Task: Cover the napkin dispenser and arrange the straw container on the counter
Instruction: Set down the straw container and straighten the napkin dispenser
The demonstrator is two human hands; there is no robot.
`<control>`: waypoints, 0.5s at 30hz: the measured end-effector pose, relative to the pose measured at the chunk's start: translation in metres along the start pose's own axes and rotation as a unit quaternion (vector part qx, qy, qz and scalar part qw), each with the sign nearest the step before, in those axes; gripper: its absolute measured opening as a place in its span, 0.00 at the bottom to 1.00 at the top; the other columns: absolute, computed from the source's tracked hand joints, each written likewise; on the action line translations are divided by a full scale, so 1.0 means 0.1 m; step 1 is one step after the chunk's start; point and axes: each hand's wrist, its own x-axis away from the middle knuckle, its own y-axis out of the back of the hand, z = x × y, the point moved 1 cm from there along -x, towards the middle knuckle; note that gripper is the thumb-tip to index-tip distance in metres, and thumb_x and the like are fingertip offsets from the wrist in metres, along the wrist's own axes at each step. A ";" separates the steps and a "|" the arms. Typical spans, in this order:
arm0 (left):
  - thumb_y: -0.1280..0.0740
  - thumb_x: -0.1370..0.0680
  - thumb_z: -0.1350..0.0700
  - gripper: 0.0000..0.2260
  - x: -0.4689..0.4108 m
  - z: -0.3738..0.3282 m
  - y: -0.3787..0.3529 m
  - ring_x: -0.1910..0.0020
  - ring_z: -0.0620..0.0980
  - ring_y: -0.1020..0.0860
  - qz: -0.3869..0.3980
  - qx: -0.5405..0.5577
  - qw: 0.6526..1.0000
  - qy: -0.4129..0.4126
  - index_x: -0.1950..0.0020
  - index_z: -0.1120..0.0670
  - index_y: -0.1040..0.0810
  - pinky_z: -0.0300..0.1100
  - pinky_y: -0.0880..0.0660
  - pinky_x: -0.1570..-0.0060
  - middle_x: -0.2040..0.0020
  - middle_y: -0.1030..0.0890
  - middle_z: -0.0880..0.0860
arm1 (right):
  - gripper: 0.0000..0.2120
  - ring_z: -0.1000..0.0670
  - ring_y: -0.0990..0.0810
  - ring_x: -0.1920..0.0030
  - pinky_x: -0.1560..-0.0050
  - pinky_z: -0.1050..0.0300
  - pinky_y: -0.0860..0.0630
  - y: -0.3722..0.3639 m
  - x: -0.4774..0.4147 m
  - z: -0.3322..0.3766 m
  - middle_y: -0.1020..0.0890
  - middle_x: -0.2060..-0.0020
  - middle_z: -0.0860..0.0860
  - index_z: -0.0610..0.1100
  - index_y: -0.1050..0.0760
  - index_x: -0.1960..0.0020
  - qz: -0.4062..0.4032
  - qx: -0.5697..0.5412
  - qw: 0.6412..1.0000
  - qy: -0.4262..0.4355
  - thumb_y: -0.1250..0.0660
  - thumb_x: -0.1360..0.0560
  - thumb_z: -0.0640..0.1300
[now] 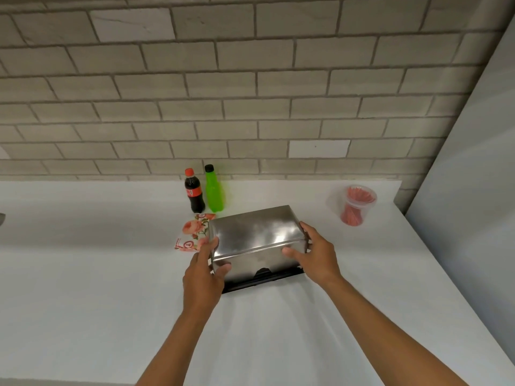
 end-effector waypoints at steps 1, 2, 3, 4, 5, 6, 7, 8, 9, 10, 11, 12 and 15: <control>0.22 0.23 0.56 0.30 -0.03 -0.02 -0.04 0.41 0.53 0.18 0.005 0.007 1.000 -0.002 0.27 0.35 0.29 0.55 0.18 0.42 0.32 0.20 0.46 | 0.44 0.50 0.23 0.31 0.33 0.44 0.21 0.03 -0.02 -0.02 0.23 0.33 0.62 0.56 0.32 0.21 -0.004 0.003 1.000 -0.003 0.16 0.32 0.55; 0.22 0.23 0.57 0.29 -0.07 -0.04 -0.09 0.41 0.54 0.18 0.010 0.012 1.000 -0.001 0.28 0.36 0.28 0.56 0.18 0.42 0.32 0.20 0.47 | 0.45 0.49 0.23 0.30 0.32 0.44 0.21 0.06 -0.05 -0.03 0.23 0.32 0.61 0.56 0.32 0.20 -0.008 0.005 1.000 -0.006 0.16 0.32 0.55; 0.22 0.22 0.57 0.29 -0.11 -0.06 -0.14 0.41 0.55 0.18 0.016 0.014 1.000 0.000 0.28 0.36 0.28 0.56 0.18 0.42 0.31 0.21 0.47 | 0.45 0.49 0.23 0.30 0.31 0.44 0.22 0.09 -0.08 -0.05 0.23 0.31 0.59 0.55 0.33 0.20 -0.011 0.008 1.000 -0.009 0.16 0.32 0.55; 0.22 0.22 0.58 0.28 -0.15 -0.08 -0.19 0.40 0.55 0.18 0.020 0.016 1.000 0.001 0.28 0.37 0.27 0.56 0.18 0.41 0.31 0.21 0.48 | 0.45 0.49 0.23 0.29 0.29 0.45 0.23 0.13 -0.12 -0.06 0.22 0.29 0.57 0.55 0.33 0.20 -0.013 0.010 1.000 -0.012 0.17 0.32 0.56; 0.22 0.22 0.58 0.28 -0.19 -0.10 -0.24 0.40 0.55 0.18 0.022 0.019 1.000 -0.001 0.28 0.38 0.27 0.56 0.18 0.41 0.31 0.21 0.47 | 0.45 0.49 0.23 0.29 0.28 0.48 0.24 0.16 -0.16 -0.07 0.22 0.28 0.56 0.54 0.33 0.20 -0.016 0.013 1.000 -0.014 0.17 0.32 0.56; 0.22 0.23 0.58 0.28 -0.25 -0.12 -0.29 0.40 0.54 0.19 0.024 0.024 0.999 -0.006 0.27 0.39 0.26 0.55 0.19 0.40 0.32 0.21 0.46 | 0.45 0.49 0.23 0.29 0.27 0.51 0.26 0.19 -0.20 -0.08 0.21 0.28 0.55 0.53 0.33 0.20 -0.019 0.016 1.000 -0.015 0.17 0.31 0.56; 0.22 0.23 0.59 0.28 -0.30 -0.14 -0.34 0.40 0.53 0.19 0.026 0.025 0.999 -0.013 0.27 0.40 0.26 0.53 0.19 0.39 0.35 0.22 0.45 | 0.45 0.50 0.23 0.30 0.28 0.55 0.27 0.22 -0.25 -0.08 0.21 0.29 0.55 0.53 0.33 0.19 -0.020 0.020 0.999 -0.017 0.18 0.31 0.57; 0.22 0.23 0.59 0.28 -0.36 -0.16 -0.39 0.40 0.52 0.20 0.029 0.022 0.999 -0.020 0.26 0.42 0.25 0.52 0.20 0.39 0.37 0.22 0.45 | 0.44 0.50 0.22 0.30 0.30 0.60 0.28 0.26 -0.29 -0.09 0.20 0.30 0.55 0.52 0.32 0.20 -0.022 0.022 0.999 -0.019 0.18 0.31 0.58; 0.22 0.23 0.60 0.28 -0.42 -0.19 -0.43 0.40 0.50 0.21 0.033 0.016 0.999 -0.028 0.26 0.43 0.25 0.51 0.21 0.39 0.37 0.21 0.46 | 0.45 0.52 0.21 0.31 0.33 0.63 0.28 0.29 -0.35 -0.09 0.19 0.30 0.55 0.51 0.32 0.20 -0.024 0.024 0.999 -0.021 0.18 0.31 0.58; 0.22 0.23 0.60 0.29 -0.48 -0.21 -0.48 0.40 0.48 0.22 0.037 0.013 0.999 -0.036 0.26 0.45 0.25 0.50 0.21 0.39 0.37 0.20 0.47 | 0.45 0.53 0.21 0.33 0.35 0.65 0.29 0.32 -0.40 -0.10 0.19 0.31 0.55 0.50 0.32 0.20 -0.025 0.026 0.999 -0.024 0.18 0.31 0.59; 0.22 0.23 0.61 0.29 -0.55 -0.23 -0.53 0.40 0.47 0.23 0.041 0.012 0.998 -0.043 0.25 0.46 0.25 0.49 0.21 0.39 0.36 0.19 0.49 | 0.45 0.53 0.21 0.34 0.37 0.66 0.30 0.35 -0.46 -0.11 0.19 0.31 0.55 0.50 0.31 0.20 -0.026 0.028 0.999 -0.026 0.18 0.32 0.59; 0.22 0.23 0.61 0.29 -0.61 -0.25 -0.57 0.40 0.45 0.24 0.045 0.008 0.998 -0.046 0.25 0.47 0.26 0.47 0.22 0.40 0.35 0.19 0.50 | 0.45 0.53 0.20 0.33 0.37 0.66 0.30 0.38 -0.53 -0.12 0.19 0.31 0.55 0.49 0.31 0.20 -0.026 0.028 0.999 -0.028 0.18 0.32 0.59; 0.22 0.23 0.61 0.29 -0.81 -0.32 -0.70 0.42 0.44 0.26 0.049 -0.021 0.997 -0.057 0.25 0.48 0.26 0.41 0.28 0.43 0.34 0.19 0.52 | 0.46 0.51 0.20 0.32 0.33 0.62 0.27 0.45 -0.72 -0.17 0.19 0.30 0.54 0.50 0.31 0.20 -0.025 0.017 0.999 -0.026 0.17 0.33 0.58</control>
